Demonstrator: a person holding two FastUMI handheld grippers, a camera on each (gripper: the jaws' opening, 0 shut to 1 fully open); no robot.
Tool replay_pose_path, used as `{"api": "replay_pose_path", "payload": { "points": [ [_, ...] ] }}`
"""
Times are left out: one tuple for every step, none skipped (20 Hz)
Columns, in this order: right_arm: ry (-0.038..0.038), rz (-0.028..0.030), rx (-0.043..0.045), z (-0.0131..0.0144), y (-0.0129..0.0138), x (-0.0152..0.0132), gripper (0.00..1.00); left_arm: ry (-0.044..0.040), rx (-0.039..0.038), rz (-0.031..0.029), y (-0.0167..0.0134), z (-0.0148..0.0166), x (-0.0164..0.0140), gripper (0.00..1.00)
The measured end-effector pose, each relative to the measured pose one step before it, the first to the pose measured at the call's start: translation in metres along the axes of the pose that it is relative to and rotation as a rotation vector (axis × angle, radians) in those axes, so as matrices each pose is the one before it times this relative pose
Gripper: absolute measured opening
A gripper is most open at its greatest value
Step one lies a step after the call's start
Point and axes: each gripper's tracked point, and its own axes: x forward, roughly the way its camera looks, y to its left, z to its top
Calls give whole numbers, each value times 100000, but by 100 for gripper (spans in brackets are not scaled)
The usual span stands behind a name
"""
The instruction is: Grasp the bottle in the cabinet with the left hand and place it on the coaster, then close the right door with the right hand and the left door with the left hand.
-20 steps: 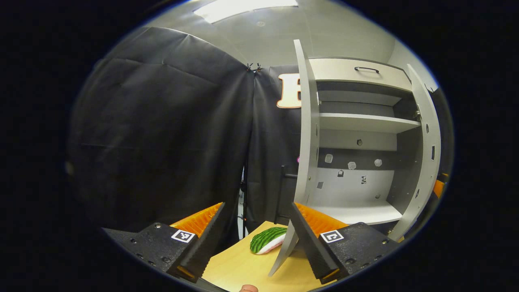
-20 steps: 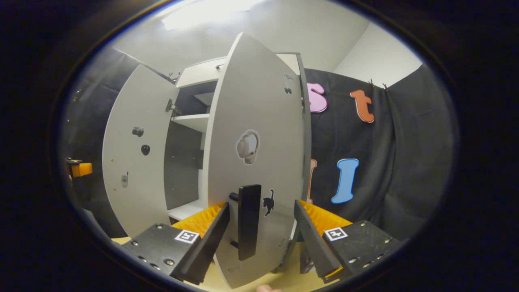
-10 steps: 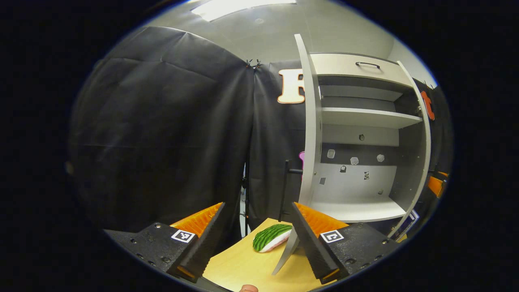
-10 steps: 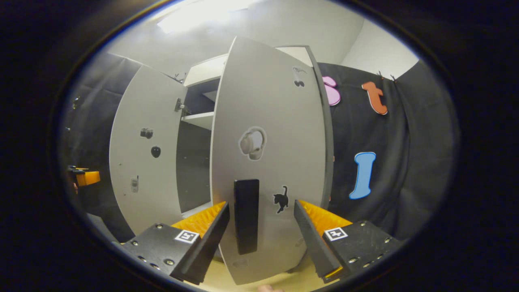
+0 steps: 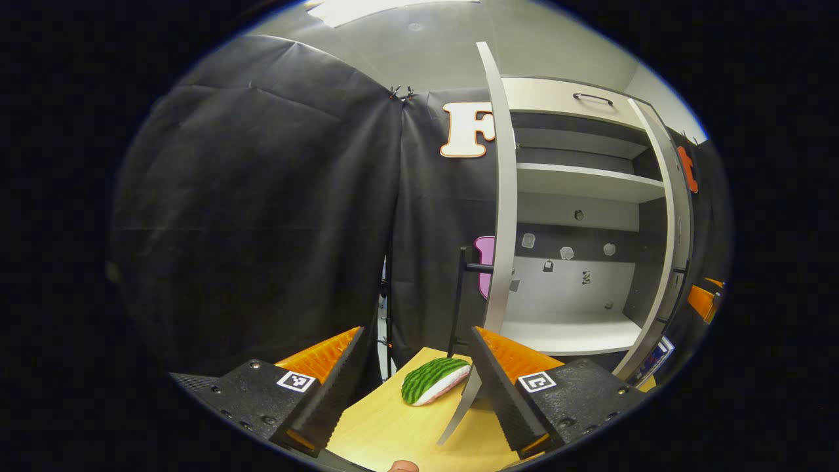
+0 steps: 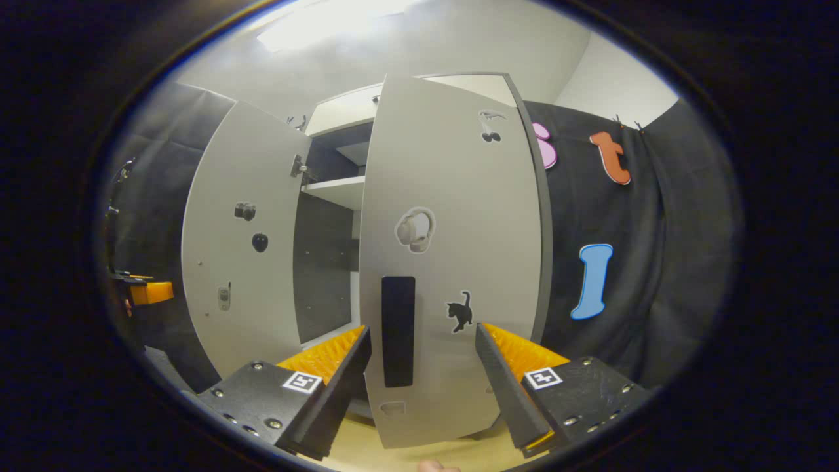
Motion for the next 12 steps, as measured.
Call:
{"api": "replay_pose_path", "payload": {
  "points": [
    [-1,-890,87,-114,-20,-141,96,-161,351,-367,-10,-82,514,93],
    [92,-911,123,-77,-64,-156,96,-224,654,-98,111,73,544,96],
    [40,-977,140,-134,-52,-175,96,-262,705,-307,56,210,733,96],
    [110,-1054,148,-76,-87,-143,96,-273,471,-519,3,94,458,93],
    [92,-1065,299,-126,-160,-166,96,-275,162,-817,-46,29,483,93],
    [105,-1063,428,-52,-96,-114,96,-167,-76,-1096,-93,74,377,94],
    [29,-1022,513,-147,-3,-146,96,-20,-196,-1201,-36,-7,353,94],
    [113,-892,512,-86,-38,-5,96,174,-158,-1072,-219,24,417,94],
    [81,-856,412,-181,-11,-129,96,247,85,-1256,-144,20,282,94],
    [43,-811,213,-76,-40,-75,96,-35,341,-1240,-29,-185,25,94],
    [179,-727,73,-156,32,-134,96,385,581,-1717,-169,-121,47,94],
    [135,-640,20,-56,-6,-43,96,373,1031,-1546,-161,-69,-50,93]
  ]
}}
